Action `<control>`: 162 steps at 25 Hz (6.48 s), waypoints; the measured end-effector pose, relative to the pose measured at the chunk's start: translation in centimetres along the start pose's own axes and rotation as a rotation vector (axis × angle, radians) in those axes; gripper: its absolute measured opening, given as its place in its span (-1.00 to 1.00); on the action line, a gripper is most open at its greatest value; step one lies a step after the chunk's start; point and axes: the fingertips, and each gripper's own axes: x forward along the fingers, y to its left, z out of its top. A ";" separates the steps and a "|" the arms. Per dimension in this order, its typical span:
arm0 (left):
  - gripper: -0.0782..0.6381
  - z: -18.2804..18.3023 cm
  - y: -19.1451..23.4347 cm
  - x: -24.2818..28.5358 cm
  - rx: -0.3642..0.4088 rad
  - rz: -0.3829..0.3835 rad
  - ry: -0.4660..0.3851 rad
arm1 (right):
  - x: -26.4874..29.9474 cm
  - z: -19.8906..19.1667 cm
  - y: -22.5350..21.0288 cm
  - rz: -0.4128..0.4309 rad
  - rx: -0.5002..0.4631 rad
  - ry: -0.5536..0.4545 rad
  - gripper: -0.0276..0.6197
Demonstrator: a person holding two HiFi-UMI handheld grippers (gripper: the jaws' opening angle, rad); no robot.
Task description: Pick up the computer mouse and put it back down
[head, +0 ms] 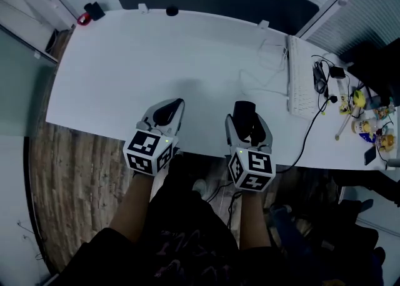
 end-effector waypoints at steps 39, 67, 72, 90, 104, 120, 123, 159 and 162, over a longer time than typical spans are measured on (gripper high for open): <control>-0.78 -9.9 3.8 5.3 -0.108 -0.026 0.185 | 7.6 -11.5 0.0 -0.019 0.063 0.291 0.07; -0.78 -9.7 4.1 5.0 -0.118 -0.030 0.182 | 8.1 -11.7 0.2 -0.027 0.031 0.336 0.06; -0.78 -9.5 3.8 4.9 -0.116 -0.031 0.177 | 7.8 -11.8 0.2 -0.026 0.031 0.339 0.16; -0.78 -7.7 2.9 3.1 -0.099 -0.024 0.144 | 4.7 -8.2 -0.3 -0.084 0.021 0.214 -0.44; -0.78 -5.2 2.2 0.5 -0.076 -0.011 0.085 | 2.0 -5.0 0.9 -0.090 -0.008 0.124 -0.88; -0.78 -1.0 0.1 -3.7 -0.019 0.005 -0.011 | -2.2 -0.6 2.5 -0.071 -0.029 0.000 -0.89; -0.78 -0.2 -0.2 -4.6 -0.011 0.010 -0.027 | -3.1 0.3 2.8 -0.066 -0.033 -0.020 -0.89; -0.78 8.8 -6.3 -13.4 0.120 0.064 -0.245 | -14.2 8.9 2.7 -0.005 -0.085 -0.269 -0.89; -0.78 9.1 -6.8 -14.2 0.124 0.074 -0.258 | -15.0 9.0 2.8 0.007 -0.086 -0.282 -0.89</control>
